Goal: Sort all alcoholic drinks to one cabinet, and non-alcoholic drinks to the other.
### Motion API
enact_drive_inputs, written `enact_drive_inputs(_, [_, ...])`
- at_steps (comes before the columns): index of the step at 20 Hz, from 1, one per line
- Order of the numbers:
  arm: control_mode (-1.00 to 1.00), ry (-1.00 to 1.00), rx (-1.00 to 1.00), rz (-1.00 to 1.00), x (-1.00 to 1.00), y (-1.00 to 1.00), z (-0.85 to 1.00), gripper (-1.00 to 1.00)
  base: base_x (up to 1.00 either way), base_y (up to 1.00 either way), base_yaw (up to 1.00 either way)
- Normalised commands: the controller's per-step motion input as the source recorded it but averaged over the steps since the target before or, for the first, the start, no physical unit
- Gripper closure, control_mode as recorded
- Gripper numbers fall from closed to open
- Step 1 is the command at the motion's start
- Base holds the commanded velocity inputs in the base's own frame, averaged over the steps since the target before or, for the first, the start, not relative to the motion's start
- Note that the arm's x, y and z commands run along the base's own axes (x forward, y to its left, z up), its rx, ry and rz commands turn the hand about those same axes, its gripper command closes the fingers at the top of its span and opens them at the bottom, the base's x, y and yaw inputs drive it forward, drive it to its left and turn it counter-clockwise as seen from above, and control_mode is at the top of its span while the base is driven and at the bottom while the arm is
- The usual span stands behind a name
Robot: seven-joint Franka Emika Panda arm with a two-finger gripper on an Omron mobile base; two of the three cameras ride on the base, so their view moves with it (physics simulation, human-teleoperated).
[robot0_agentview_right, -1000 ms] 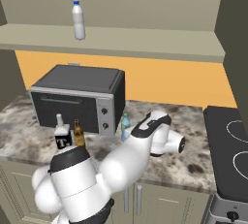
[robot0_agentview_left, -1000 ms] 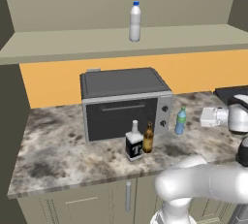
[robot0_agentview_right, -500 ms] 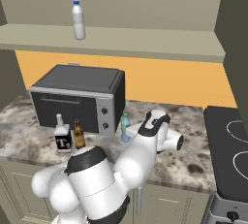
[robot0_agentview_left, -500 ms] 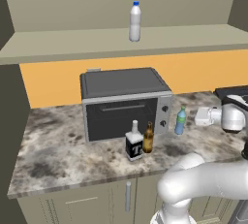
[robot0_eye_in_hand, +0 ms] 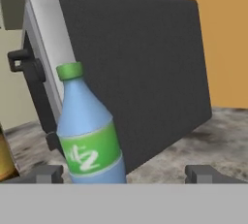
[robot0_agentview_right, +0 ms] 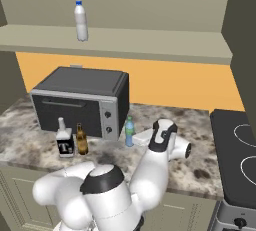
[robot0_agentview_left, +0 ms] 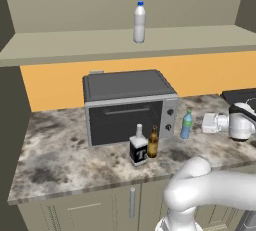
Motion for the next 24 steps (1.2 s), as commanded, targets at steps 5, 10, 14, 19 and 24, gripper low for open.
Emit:
enact_drive_inputs(5, [-1.00, 0.00, 0.00, 0.02, 0.01, 0.00, -0.05, -1.00, 0.00, 0.00, 0.00])
enact_drive_inputs(10, [-1.00, 0.00, 0.00, 0.01, 0.00, 0.01, 0.00, -1.00, 0.00, 0.00, 0.00])
enact_drive_inputs(14, [-1.00, 0.00, 0.00, 0.00, 0.00, 0.11, 0.00, -1.00, 0.00, 0.00, 0.00])
enact_drive_inputs(19, [-1.00, 0.00, 0.00, 0.00, 0.05, 0.08, 0.00, -1.00, 0.00, 0.00, 0.00])
enact_drive_inputs(24, [-1.00, 0.00, 0.00, 0.00, 0.04, 0.00, 0.00, -1.00, 0.00, 0.00, 0.00])
